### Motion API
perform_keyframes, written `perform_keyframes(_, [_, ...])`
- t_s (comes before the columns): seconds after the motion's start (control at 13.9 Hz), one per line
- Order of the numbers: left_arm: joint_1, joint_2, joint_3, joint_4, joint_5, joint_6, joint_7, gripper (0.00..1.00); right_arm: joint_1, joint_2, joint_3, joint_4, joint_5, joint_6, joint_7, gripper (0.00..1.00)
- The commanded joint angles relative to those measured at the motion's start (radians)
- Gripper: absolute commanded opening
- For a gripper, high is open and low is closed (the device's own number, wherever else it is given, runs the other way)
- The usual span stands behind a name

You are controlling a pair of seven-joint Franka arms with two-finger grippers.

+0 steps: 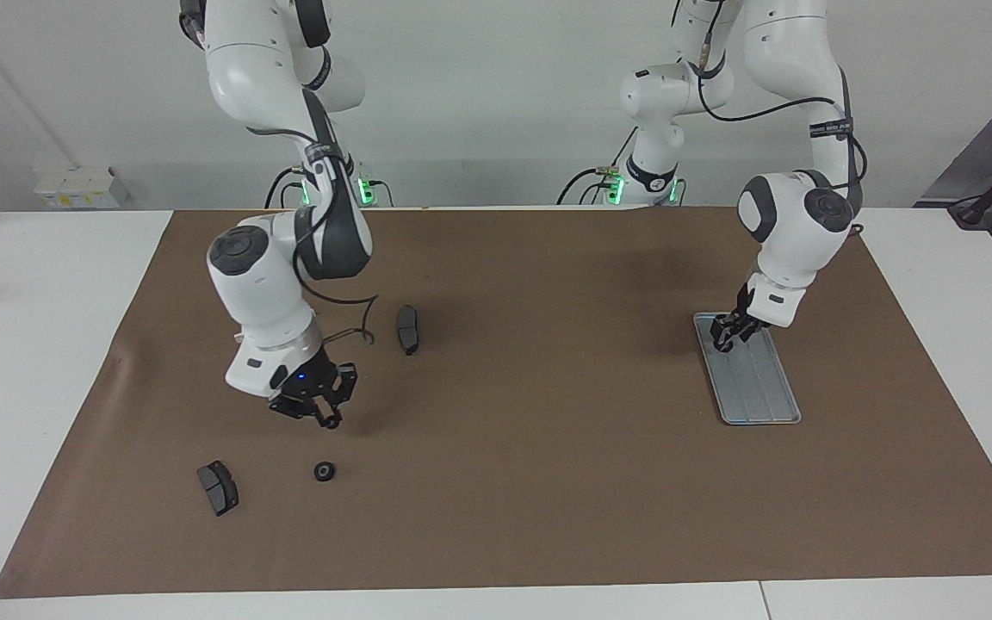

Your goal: Pick bearing gear from pile to tray

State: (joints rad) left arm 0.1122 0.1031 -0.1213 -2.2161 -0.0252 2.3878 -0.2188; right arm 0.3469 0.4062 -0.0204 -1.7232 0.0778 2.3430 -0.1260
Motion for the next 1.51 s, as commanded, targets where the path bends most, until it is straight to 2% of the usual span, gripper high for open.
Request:
perform_keyframes(0.0, [-0.003, -0.019, 0.003, 0.103, -0.021, -0.096, 0.029, 1.00, 0.119, -0.012, -0.003, -0.006, -0.029, 0.038, 0.139, 0.00])
perform_keyframes(0.14, [-0.018, -0.013, -0.001, 0.183, -0.018, -0.125, 0.026, 1.00, 0.202, -0.009, -0.003, -0.007, -0.029, 0.097, 0.259, 0.00])
perform_keyframes(0.29, [-0.048, -0.008, 0.000, 0.234, -0.015, -0.134, 0.021, 1.00, 0.259, 0.002, -0.001, -0.007, -0.029, 0.137, 0.295, 0.00])
perform_keyframes(0.5, [-0.078, 0.004, 0.002, 0.257, -0.012, -0.141, 0.018, 1.00, 0.337, 0.035, -0.001, -0.007, -0.029, 0.202, 0.302, 0.00])
perform_keyframes(0.57, [-0.094, 0.004, 0.002, 0.257, -0.012, -0.141, 0.016, 1.00, 0.357, 0.051, -0.001, -0.007, -0.029, 0.208, 0.321, 0.07])
perform_keyframes(0.65, [-0.118, 0.004, 0.002, 0.257, -0.012, -0.144, 0.012, 1.00, 0.366, 0.055, -0.001, -0.007, -0.029, 0.213, 0.341, 0.19])
perform_keyframes(0.72, [-0.137, 0.003, 0.003, 0.257, -0.012, -0.160, -0.017, 1.00, 0.366, 0.055, -0.001, -0.006, -0.029, 0.211, 0.356, 0.43])
perform_keyframes(0.79, [-0.156, 0.001, 0.002, 0.257, -0.012, -0.182, -0.063, 1.00, 0.366, 0.055, -0.003, -0.004, -0.029, 0.211, 0.361, 0.82])
perform_keyframes(0.86, [-0.178, 0.000, 0.002, 0.256, -0.009, -0.188, -0.097, 1.00, 0.366, 0.055, -0.001, -0.003, -0.027, 0.211, 0.361, 0.98])
perform_keyframes(1.08, [-0.250, -0.014, 0.000, 0.214, -0.007, -0.176, -0.213, 1.00, 0.345, 0.054, -0.009, 0.016, -0.029, 0.191, 0.355, 1.00])
perform_keyframes(1.22, [-0.317, 0.006, 0.000, 0.213, -0.007, -0.147, -0.343, 1.00, 0.273, 0.054, -0.012, 0.020, -0.036, 0.182, 0.303, 1.00])
perform_keyframes(1.44, [-0.438, 0.119, 0.002, 0.240, 0.051, -0.062, -0.575, 1.00, 0.111, 0.065, -0.010, 0.053, -0.035, 0.194, 0.117, 1.00])
